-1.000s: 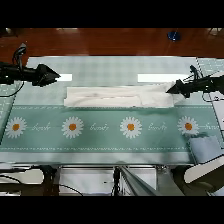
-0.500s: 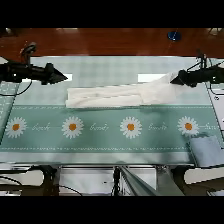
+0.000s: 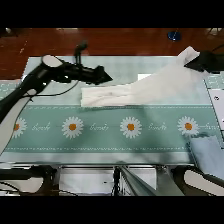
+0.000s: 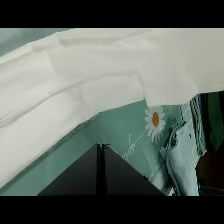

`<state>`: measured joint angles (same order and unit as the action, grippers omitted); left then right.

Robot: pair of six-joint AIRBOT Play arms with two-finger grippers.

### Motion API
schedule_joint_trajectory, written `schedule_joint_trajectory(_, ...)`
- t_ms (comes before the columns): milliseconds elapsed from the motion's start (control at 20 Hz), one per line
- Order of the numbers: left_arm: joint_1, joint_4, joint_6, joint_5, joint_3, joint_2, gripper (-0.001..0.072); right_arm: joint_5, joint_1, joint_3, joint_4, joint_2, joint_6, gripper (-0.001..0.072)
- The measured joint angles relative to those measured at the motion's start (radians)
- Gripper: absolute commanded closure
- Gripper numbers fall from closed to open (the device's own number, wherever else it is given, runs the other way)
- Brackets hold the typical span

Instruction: Fold the shirts.

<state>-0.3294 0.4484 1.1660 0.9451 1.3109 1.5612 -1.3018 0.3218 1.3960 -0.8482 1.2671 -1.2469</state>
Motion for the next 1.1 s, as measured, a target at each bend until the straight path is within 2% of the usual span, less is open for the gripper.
schedule_joint_trajectory(200,-0.156,-0.008,0.048,-0.135,0.001,0.056,0.0674,-0.056,0.0,0.0,0.0,-0.059,-0.031,0.0693)
schedule_joint_trajectory(450,-0.27,-0.071,0.072,-0.212,0.011,0.162,0.0674,-0.096,0.0,0.0,-0.001,-0.092,-0.066,0.0693)
schedule_joint_trajectory(850,-0.356,-0.166,0.062,-0.237,0.166,0.33,0.0675,-0.127,-0.001,0.0,-0.026,-0.1,-0.105,0.0692)
schedule_joint_trajectory(1100,-0.378,-0.184,0.127,-0.23,0.213,0.411,0.0676,-0.136,-0.001,0.0,-0.016,-0.101,-0.121,0.0692)
